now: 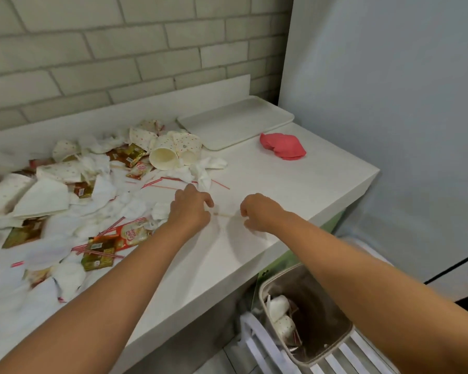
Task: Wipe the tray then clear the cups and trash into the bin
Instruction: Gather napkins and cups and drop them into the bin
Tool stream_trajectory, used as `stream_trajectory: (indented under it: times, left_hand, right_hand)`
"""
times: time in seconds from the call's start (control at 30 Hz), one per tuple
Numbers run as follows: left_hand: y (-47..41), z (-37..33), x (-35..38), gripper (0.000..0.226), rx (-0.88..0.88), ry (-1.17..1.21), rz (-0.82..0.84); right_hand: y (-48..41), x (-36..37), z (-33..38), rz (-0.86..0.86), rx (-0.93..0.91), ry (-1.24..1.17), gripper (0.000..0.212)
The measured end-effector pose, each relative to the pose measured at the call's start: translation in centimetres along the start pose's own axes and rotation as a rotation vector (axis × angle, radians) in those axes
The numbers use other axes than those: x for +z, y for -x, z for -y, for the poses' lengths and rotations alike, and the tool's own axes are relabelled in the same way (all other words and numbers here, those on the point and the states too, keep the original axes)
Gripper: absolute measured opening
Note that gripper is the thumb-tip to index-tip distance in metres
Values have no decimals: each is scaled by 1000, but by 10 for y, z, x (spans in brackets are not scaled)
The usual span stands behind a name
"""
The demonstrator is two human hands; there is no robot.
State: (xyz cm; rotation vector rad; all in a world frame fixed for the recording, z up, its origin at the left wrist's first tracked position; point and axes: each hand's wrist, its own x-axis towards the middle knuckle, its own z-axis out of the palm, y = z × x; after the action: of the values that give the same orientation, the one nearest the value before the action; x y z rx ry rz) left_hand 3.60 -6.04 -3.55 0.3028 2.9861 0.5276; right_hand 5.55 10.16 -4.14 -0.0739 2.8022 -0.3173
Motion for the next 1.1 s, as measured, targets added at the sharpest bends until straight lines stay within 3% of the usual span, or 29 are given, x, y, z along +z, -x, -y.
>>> stream_trajectory:
  times: [0.07, 0.17, 0.27, 0.43, 0.57, 0.7, 0.83, 0.97, 1.1]
  left_hand:
    - [-6, 17, -8, 37, -48, -168, -2]
    - [-12, 40, -14, 55, -142, -292, 95]
    - [-16, 54, -8, 52, -162, -247, 170]
    - [-33, 59, -2, 32, -109, -136, 11]
    - [-54, 57, -10, 23, -104, -53, -118]
    - [-81, 54, -22, 26, -24, -29, -214]
    - [-107, 56, -23, 36, 70, -42, -130]
    - [-118, 64, -17, 44, 7, -127, -1]
    - [-121, 70, -16, 41, 3, -146, 39]
  right_hand:
    - [-6, 0, 4, 12, -7, 47, 9]
    - [-11, -4, 10, 44, -9, 97, 25]
    - [-11, -8, 14, 102, -45, 151, 32]
    - [-15, -5, 16, 148, -112, 126, 12]
    - [-19, -3, 15, 153, -165, 130, 29]
    - [-27, -5, 11, 139, -256, 151, 22]
    - [-34, -14, 6, 129, -303, 230, 23]
    - [-40, -17, -1, 117, -276, 326, 18]
    - [-44, -16, -5, 208, -174, 214, 23]
